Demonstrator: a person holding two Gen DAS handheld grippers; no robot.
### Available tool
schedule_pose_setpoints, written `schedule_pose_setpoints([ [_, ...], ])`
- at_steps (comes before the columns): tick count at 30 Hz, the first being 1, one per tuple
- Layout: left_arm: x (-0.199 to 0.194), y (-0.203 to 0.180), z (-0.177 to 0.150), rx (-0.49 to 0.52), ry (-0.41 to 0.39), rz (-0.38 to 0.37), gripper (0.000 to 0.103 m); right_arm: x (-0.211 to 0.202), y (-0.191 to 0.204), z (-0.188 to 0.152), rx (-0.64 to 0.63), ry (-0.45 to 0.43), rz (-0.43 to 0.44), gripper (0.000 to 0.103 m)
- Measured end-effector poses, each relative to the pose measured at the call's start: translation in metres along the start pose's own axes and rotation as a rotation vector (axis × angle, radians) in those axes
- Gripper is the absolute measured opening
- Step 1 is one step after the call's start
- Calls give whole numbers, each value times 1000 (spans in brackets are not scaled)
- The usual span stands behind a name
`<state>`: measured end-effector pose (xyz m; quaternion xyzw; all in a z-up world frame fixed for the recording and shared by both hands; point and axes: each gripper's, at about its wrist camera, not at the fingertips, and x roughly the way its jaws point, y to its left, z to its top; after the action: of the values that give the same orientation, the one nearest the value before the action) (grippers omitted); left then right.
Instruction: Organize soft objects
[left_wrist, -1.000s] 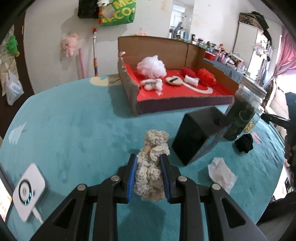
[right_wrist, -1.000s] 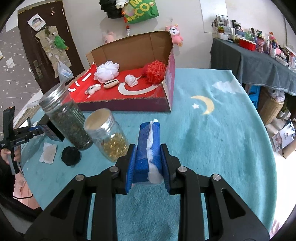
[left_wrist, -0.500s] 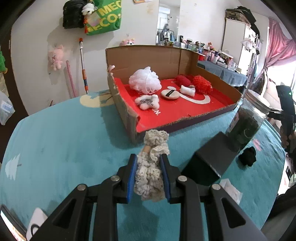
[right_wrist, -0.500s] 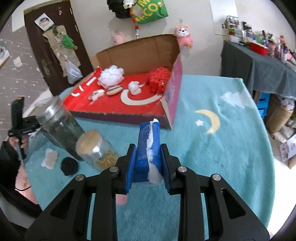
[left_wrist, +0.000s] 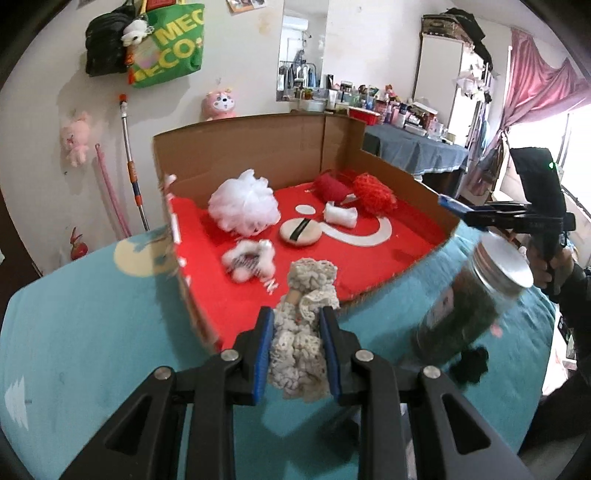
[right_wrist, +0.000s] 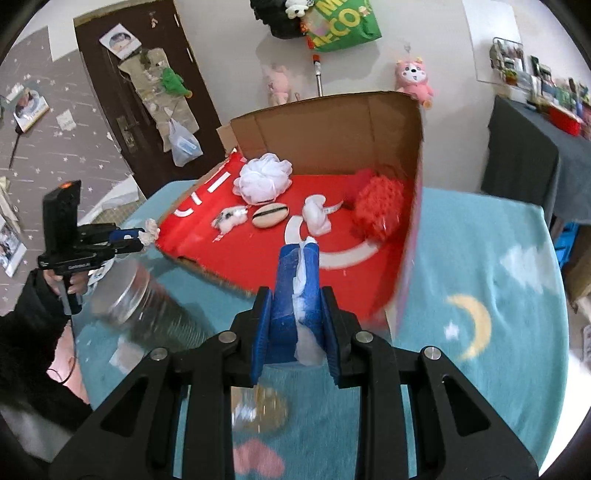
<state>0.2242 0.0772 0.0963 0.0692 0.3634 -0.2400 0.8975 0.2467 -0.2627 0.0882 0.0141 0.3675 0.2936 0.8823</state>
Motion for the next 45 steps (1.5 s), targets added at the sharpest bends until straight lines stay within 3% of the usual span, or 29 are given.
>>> schedule_pose_setpoints([
  [11,67,-3,39,-40,148,58,27,80,6,42,-69,212,-192,25],
  [20,101,-6,49,0,252,97,28,118,6,45,-110,345,-267,25],
  [26,114,-8,49,31,302,121,30,127,1,44,-103,383,-289,25],
  [33,116,-9,48,54,305,134,35,133,-4,39,-90,418,-290,26],
  [37,119,-12,50,67,302,132,46,136,-3,40,-98,421,-290,26],
  [38,119,-12,50,66,298,126,51,139,-2,42,-101,423,-286,29],
  [41,114,-17,50,72,269,122,66,139,5,40,-118,418,-255,63],
  [45,99,-22,53,72,211,125,70,131,22,42,-182,383,-309,64],
])
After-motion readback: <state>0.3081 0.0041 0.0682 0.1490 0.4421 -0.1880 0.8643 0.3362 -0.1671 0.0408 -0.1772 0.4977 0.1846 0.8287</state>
